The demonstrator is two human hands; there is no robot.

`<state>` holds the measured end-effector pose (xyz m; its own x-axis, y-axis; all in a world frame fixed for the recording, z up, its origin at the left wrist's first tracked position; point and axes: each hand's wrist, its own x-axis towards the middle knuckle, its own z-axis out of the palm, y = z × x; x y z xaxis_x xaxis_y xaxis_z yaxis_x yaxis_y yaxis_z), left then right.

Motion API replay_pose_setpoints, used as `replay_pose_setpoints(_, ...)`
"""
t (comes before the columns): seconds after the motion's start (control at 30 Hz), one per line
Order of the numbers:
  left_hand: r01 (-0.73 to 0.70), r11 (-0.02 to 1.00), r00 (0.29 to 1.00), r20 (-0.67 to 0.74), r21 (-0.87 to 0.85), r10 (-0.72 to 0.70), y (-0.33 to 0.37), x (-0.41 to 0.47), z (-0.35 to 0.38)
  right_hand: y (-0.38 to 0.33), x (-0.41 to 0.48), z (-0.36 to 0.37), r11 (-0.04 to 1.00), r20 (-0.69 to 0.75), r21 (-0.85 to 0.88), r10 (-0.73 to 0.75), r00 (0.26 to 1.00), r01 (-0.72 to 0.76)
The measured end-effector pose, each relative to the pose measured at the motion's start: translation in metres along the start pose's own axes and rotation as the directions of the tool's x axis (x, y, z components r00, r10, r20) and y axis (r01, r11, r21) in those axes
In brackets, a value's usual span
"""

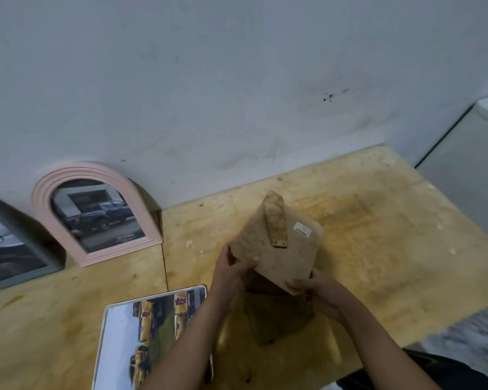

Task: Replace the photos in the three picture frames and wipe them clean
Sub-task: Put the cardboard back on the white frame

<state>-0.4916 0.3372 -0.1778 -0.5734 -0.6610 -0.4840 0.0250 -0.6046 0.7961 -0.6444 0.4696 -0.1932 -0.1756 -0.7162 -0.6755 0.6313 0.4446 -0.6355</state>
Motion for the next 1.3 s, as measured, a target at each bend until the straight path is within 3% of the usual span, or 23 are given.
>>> replay_pose_setpoints(0.13,-0.025,0.997,0.998,-0.053,0.066,0.028,0.006,-0.033,-0.028,0.022,-0.011,0.039,0.990,-0.006,0.031,-0.135,0.991,0.135)
replay_pose_setpoints(0.27,-0.002,0.996,0.992,-0.122,0.086,0.013,0.026,-0.074,-0.090,0.040,-0.016,0.055,0.946,-0.235,0.195,-0.210,0.949,0.258)
replay_pose_setpoints(0.37,-0.006,0.984,0.971,-0.234,0.179,0.048,0.033,-0.105,-0.142,0.054,-0.024,0.080,0.981,-0.256,-0.114,-0.180,0.950,0.155)
replay_pose_setpoints(0.43,-0.011,0.977,0.939,-0.333,0.212,0.083,0.033,-0.117,-0.177,0.070,-0.027,0.105,0.914,-0.233,-0.398,-0.191,0.954,0.086)
replay_pose_setpoints(0.57,0.033,0.990,0.894,-0.447,0.136,0.031,0.031,-0.135,-0.233,0.108,-0.022,0.152,0.860,-0.183,-0.508,-0.150,0.971,0.037)
replay_pose_setpoints(0.7,0.092,0.970,0.899,-0.437,0.225,0.016,0.028,-0.138,-0.259,0.134,-0.020,0.180,0.766,-0.238,-0.640,-0.275,0.931,0.063)
replay_pose_setpoints(1.0,0.071,0.834,0.904,-0.388,0.547,0.177,0.016,-0.124,-0.265,0.156,-0.029,0.197,0.587,-0.336,-0.810,-0.479,0.811,0.011)
replay_pose_setpoints(1.17,0.090,0.654,0.904,-0.337,0.751,0.262,0.008,-0.122,-0.265,0.159,-0.028,0.197,0.477,-0.297,-0.878,-0.472,0.830,-0.042)
replay_pose_setpoints(1.3,0.080,0.617,0.916,-0.302,0.783,0.264,0.002,-0.130,-0.271,0.163,-0.032,0.199,0.424,-0.287,-0.901,-0.421,0.860,-0.093)
